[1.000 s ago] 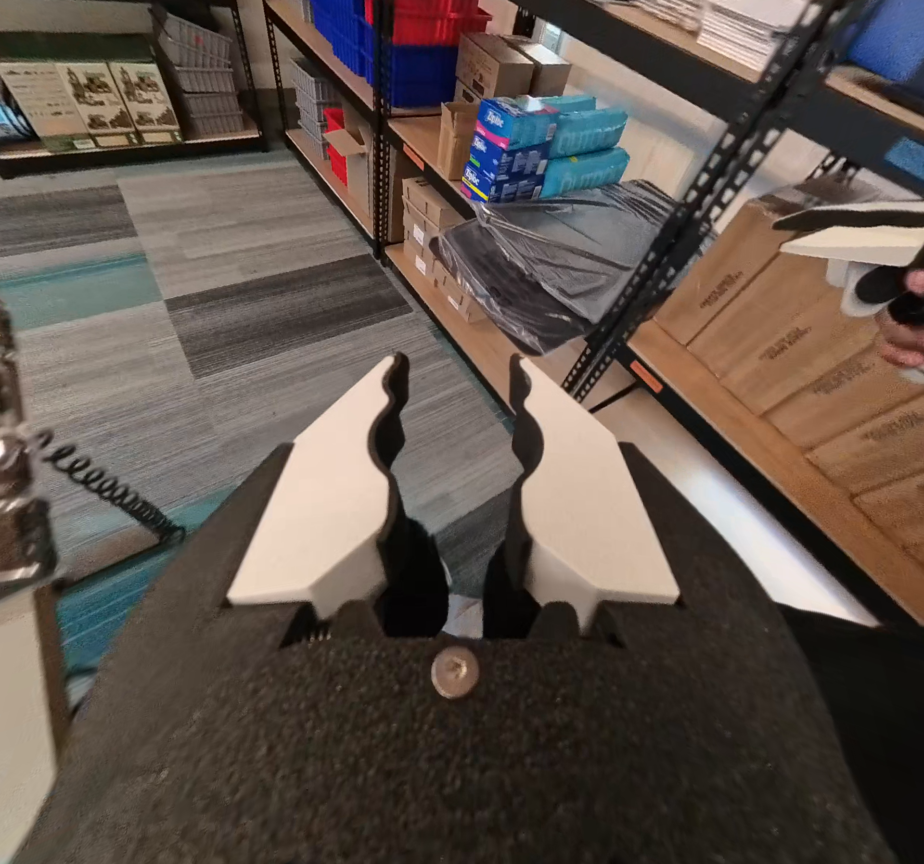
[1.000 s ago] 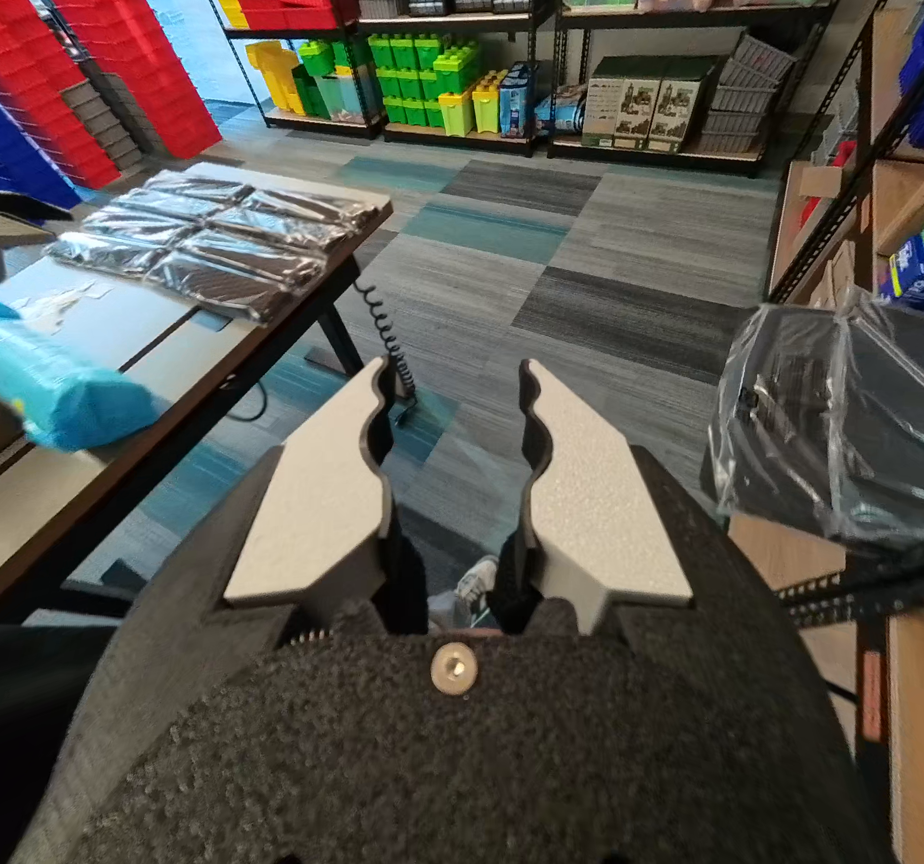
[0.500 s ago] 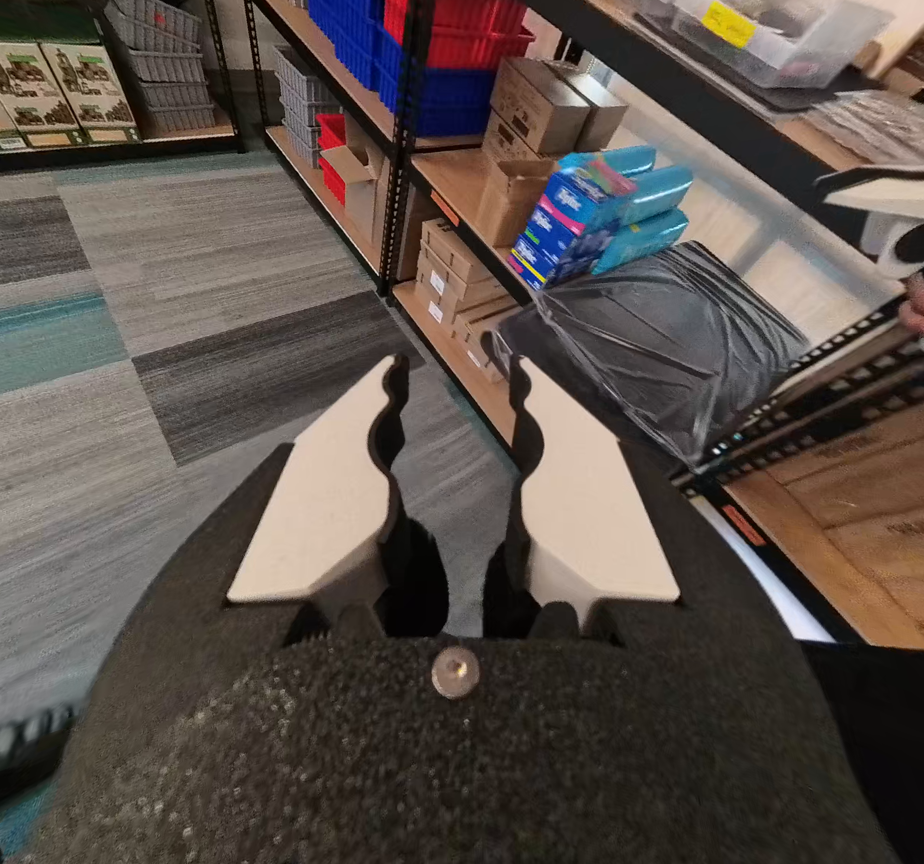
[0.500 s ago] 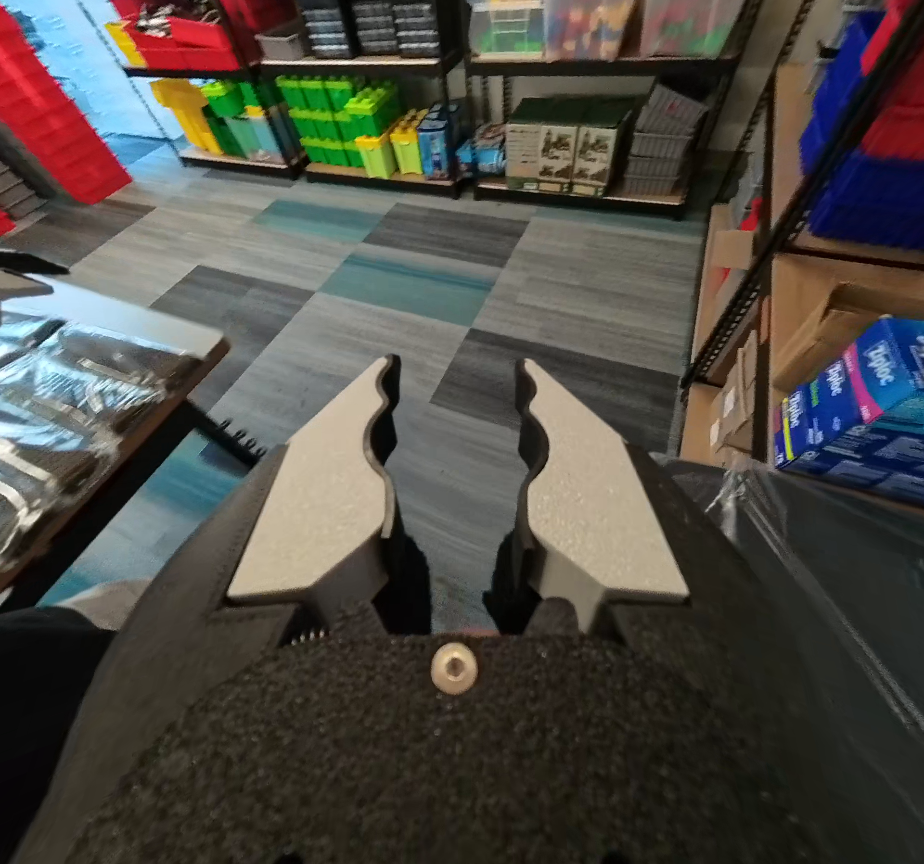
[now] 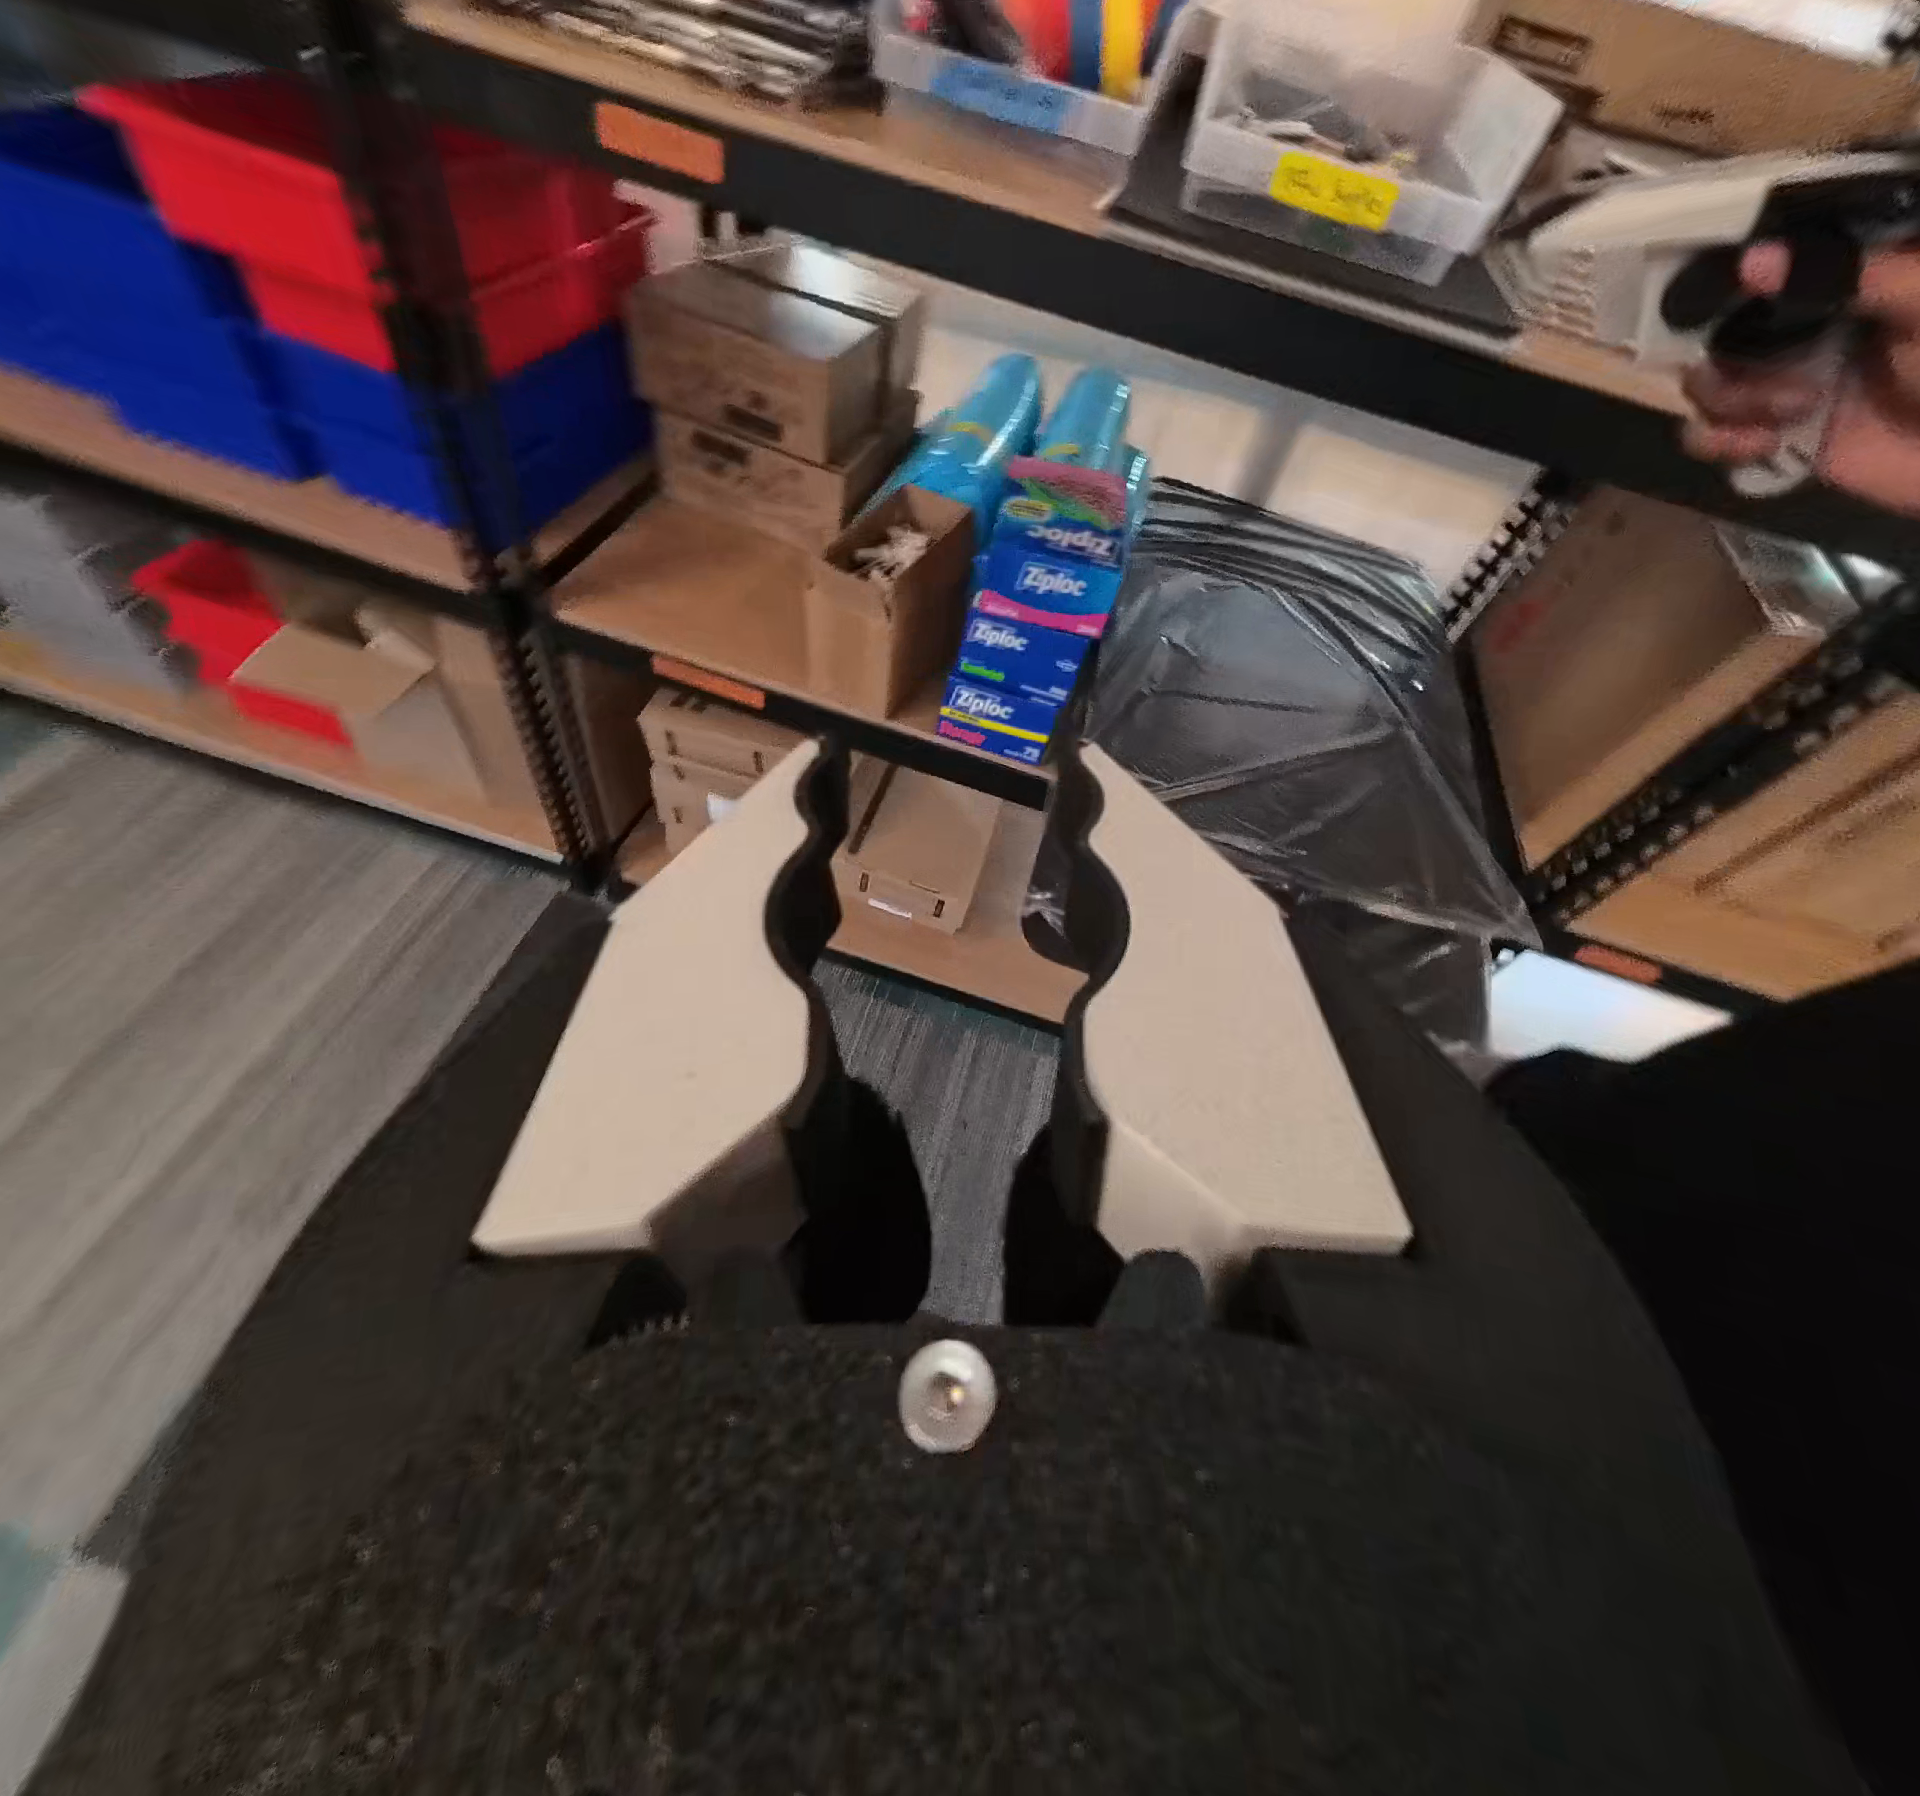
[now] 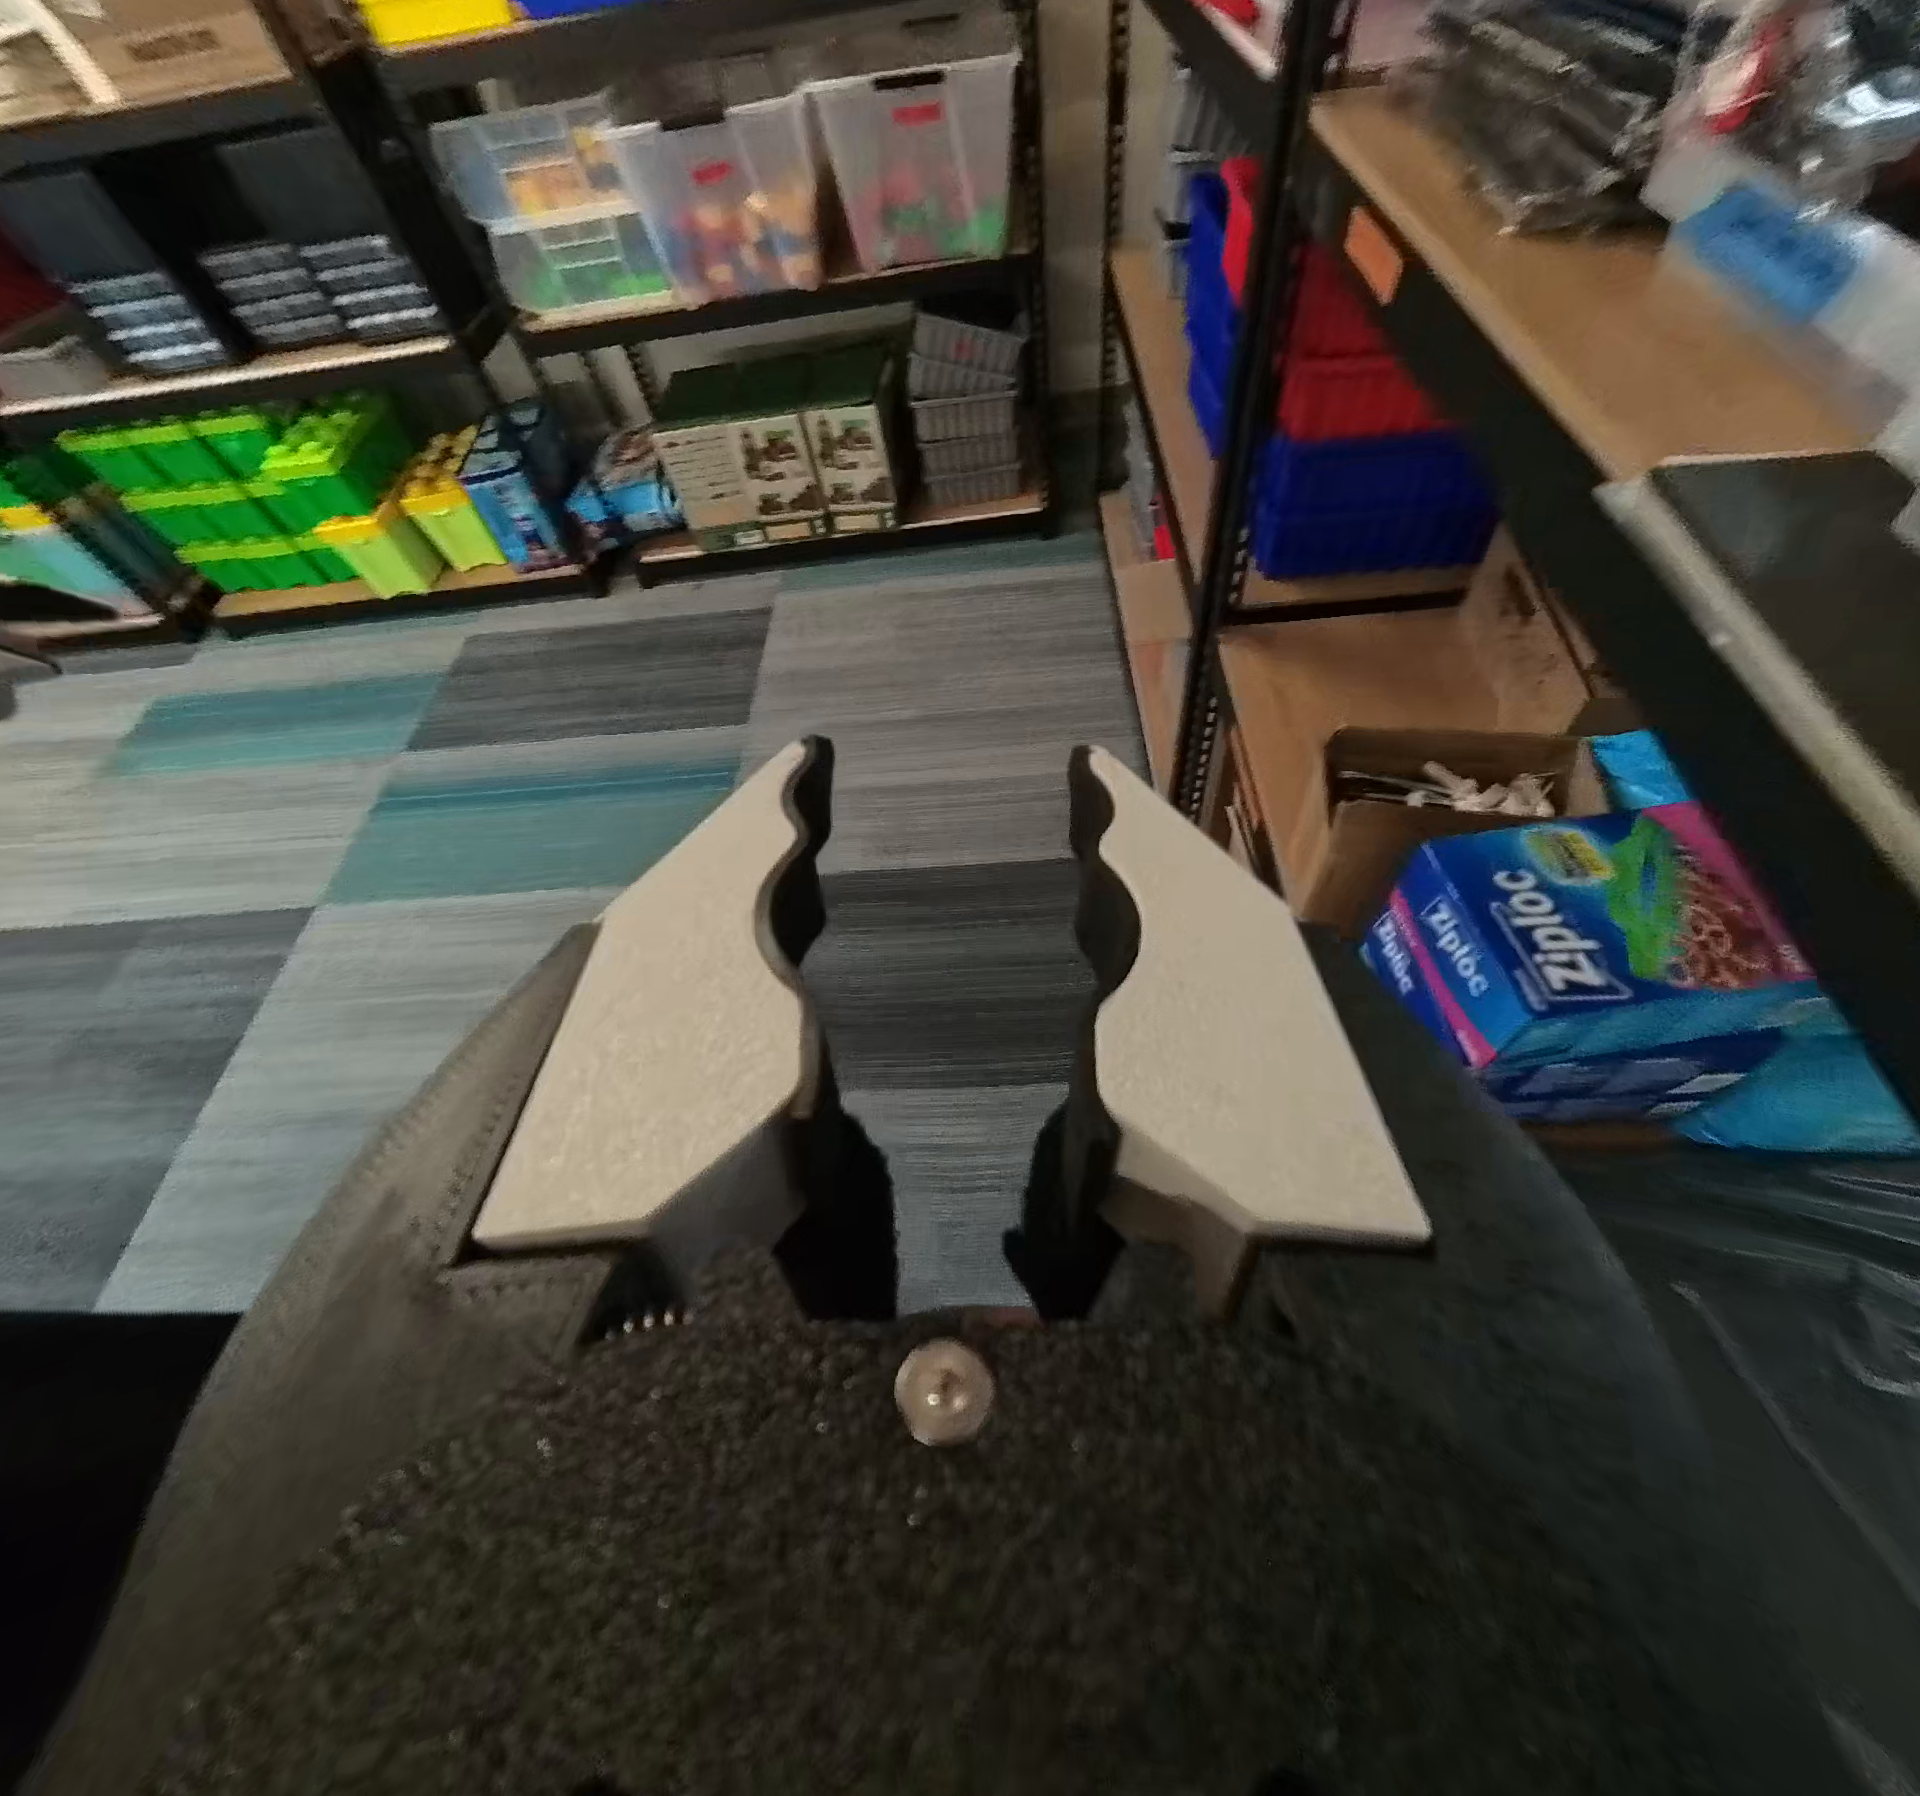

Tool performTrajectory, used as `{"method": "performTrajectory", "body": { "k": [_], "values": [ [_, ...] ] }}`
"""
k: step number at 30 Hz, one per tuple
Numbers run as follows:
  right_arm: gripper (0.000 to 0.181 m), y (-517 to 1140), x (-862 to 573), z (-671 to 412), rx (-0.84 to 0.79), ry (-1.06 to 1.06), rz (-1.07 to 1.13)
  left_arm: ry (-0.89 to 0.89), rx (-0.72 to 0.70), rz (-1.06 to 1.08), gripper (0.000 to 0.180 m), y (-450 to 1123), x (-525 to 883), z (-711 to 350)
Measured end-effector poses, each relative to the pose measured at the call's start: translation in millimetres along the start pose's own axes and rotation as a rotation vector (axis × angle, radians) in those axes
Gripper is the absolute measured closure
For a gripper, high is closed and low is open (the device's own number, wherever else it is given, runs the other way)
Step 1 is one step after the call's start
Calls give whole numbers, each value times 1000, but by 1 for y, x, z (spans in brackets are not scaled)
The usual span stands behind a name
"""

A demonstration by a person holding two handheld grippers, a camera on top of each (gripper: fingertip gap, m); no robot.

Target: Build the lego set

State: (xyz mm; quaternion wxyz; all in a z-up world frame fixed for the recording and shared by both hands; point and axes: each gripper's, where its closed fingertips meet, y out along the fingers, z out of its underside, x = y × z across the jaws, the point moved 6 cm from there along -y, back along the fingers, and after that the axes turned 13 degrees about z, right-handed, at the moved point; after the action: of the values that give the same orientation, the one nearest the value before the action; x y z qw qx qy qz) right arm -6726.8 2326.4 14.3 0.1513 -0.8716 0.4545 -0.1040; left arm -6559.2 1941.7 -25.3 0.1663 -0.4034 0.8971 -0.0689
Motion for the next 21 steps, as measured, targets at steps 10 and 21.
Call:
{"method": "performTrajectory", "body": {
  "k": [10,21],
  "values": [
    [135,60,-116,-101,-79,-18,244,313,124,616,137,188,114,-123],
    [116,105,-174,-134,-147,55,282,1048,419,966,119,525,121,-391]
  ]
}}
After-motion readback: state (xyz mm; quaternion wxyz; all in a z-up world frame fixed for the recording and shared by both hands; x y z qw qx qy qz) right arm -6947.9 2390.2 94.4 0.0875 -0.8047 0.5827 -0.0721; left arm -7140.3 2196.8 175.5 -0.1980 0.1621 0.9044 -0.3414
